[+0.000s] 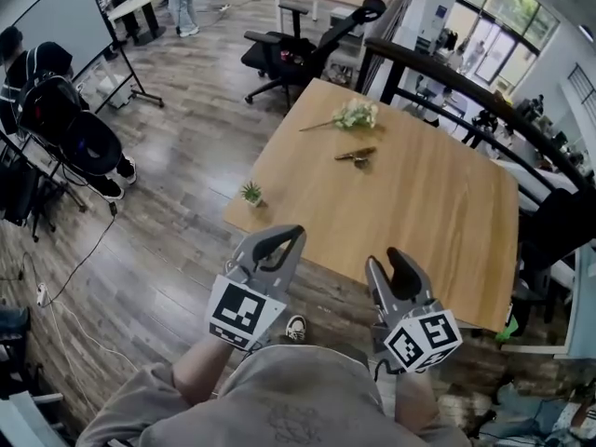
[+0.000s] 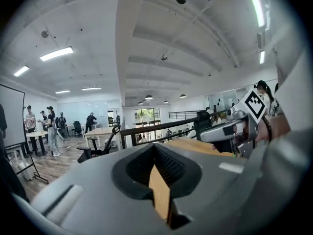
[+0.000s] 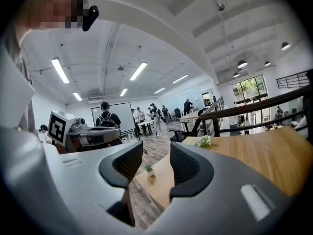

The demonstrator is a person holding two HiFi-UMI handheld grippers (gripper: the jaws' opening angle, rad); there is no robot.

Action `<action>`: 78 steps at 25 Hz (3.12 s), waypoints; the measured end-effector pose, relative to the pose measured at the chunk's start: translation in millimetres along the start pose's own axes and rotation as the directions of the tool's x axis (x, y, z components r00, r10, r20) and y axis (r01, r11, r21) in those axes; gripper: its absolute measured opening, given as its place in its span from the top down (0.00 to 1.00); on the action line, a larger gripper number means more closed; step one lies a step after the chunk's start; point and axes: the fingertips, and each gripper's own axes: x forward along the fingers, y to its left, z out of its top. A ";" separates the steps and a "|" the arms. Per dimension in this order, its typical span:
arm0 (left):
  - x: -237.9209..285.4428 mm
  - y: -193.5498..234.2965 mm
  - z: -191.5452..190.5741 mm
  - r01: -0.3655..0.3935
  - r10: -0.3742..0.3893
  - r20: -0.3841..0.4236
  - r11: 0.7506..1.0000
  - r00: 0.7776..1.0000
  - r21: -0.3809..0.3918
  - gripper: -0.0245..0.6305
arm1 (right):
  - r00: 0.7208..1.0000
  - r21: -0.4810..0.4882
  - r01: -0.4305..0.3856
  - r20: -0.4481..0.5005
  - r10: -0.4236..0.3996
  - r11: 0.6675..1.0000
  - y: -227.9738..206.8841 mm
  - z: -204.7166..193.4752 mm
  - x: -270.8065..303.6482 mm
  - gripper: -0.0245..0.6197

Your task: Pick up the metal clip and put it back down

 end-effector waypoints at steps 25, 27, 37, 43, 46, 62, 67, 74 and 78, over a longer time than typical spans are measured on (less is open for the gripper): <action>205.5 64.0 -65.4 -0.050 0.035 -0.211 0.996 0.977 -0.067 0.96 | 0.998 0.727 -0.066 0.040 0.054 0.684 -224.0 -36.4 149.2 0.70; 220.8 65.8 -69.0 -0.053 0.034 -0.207 0.995 0.978 -0.086 0.96 | 0.999 0.765 0.028 -0.043 0.007 0.644 -245.9 -53.8 156.1 0.70; 272.4 71.7 -86.8 -0.093 0.067 -0.241 0.991 0.968 -0.097 0.96 | 0.990 0.825 0.092 -0.136 0.037 0.558 -297.1 -92.5 205.2 0.70; 290.0 76.2 -94.8 -0.094 0.068 -0.277 0.992 0.958 -0.083 0.96 | 0.992 0.835 0.036 -0.097 0.082 0.549 -300.5 -94.1 229.3 0.70; 301.8 80.7 -99.3 -0.091 0.065 -0.294 0.993 0.953 -0.074 0.96 | 0.990 0.856 0.073 -0.123 0.064 0.513 -308.9 -99.5 237.2 0.70; 344.6 117.3 -155.1 -0.057 0.009 -0.361 0.991 0.932 -0.120 0.96 | 0.991 0.923 0.121 -0.135 0.011 0.365 -342.2 -138.7 319.8 0.70; 360.6 138.9 -177.8 -0.053 -0.009 -0.379 0.987 0.925 -0.154 0.96 | 0.986 0.939 0.163 -0.168 -0.008 0.302 -356.1 -162.7 357.2 0.70; 370.4 144.8 -201.2 -0.048 -0.034 -0.399 0.980 0.916 -0.194 0.96 | 0.981 0.951 0.194 -0.195 -0.021 0.242 -366.0 -187.9 380.0 0.70; 369.7 152.1 -210.7 -0.054 -0.041 -0.412 0.975 0.910 -0.216 0.96 | 0.977 0.952 0.212 -0.211 -0.028 0.221 -369.4 -196.2 395.0 0.70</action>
